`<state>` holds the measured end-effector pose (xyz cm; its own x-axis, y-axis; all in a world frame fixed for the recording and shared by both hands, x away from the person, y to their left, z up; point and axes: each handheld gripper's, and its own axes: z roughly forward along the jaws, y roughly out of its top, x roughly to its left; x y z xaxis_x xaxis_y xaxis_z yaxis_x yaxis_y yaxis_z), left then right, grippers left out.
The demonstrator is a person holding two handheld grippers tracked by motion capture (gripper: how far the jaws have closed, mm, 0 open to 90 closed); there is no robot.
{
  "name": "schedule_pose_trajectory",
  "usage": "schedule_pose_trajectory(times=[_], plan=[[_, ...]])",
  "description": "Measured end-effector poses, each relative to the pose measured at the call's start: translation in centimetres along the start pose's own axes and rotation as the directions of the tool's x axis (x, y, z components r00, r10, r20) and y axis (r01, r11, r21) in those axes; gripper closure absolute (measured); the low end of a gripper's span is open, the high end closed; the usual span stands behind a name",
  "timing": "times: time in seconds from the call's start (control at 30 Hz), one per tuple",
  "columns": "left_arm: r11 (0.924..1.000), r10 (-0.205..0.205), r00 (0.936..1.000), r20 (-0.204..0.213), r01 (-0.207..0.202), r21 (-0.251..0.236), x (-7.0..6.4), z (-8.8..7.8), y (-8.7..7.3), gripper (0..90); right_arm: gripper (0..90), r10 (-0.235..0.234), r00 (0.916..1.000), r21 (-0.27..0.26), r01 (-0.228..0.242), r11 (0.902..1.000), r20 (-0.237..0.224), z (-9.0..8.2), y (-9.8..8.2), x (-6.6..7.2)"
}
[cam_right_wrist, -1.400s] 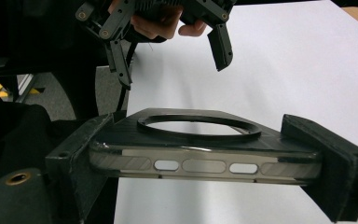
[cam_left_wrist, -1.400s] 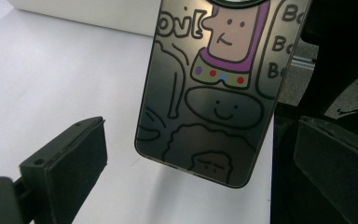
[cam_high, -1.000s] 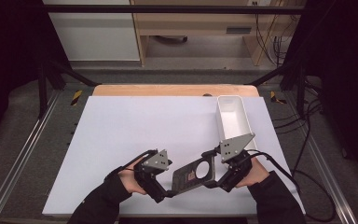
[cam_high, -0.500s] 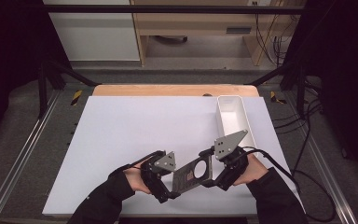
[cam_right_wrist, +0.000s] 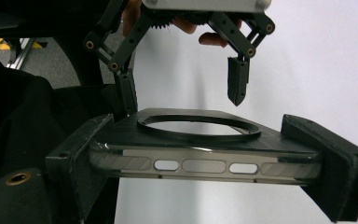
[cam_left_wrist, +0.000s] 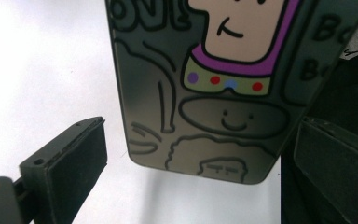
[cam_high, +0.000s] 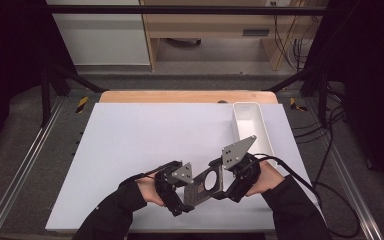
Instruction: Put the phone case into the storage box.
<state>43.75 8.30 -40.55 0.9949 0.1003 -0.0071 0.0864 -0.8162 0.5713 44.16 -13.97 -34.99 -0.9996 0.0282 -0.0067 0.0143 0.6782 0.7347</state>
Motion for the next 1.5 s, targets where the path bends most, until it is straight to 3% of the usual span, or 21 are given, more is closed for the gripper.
schedule_pose_trajectory(times=[0.47, 1.03, 1.5], plan=[[0.9983, 0.02, 0.9994, 0.027, -0.021, 0.054, 0.4, 1.2, 0.5, 2.0, 12.8, -0.014, 0.9998, 0.036, 0.015, 0.9992, -0.01, 0.5, 0.5, -0.1], [0.9976, 0.016, 0.9974, 0.07, -0.02, 0.066, 0.6, 1.8, 0.7, 7.9, 12.8, -0.024, 0.9996, 0.06, 0.025, 0.9979, -0.016, 1.1, 1.0, -0.1], [0.9964, 0.038, 0.9988, 0.03, -0.04, 0.075, 0.3, 1.8, 0.6, 11.3, 11.9, -0.042, 0.9991, 0.059, 0.042, 0.9974, 0.004, 1.4, 0.9, 0.0]])
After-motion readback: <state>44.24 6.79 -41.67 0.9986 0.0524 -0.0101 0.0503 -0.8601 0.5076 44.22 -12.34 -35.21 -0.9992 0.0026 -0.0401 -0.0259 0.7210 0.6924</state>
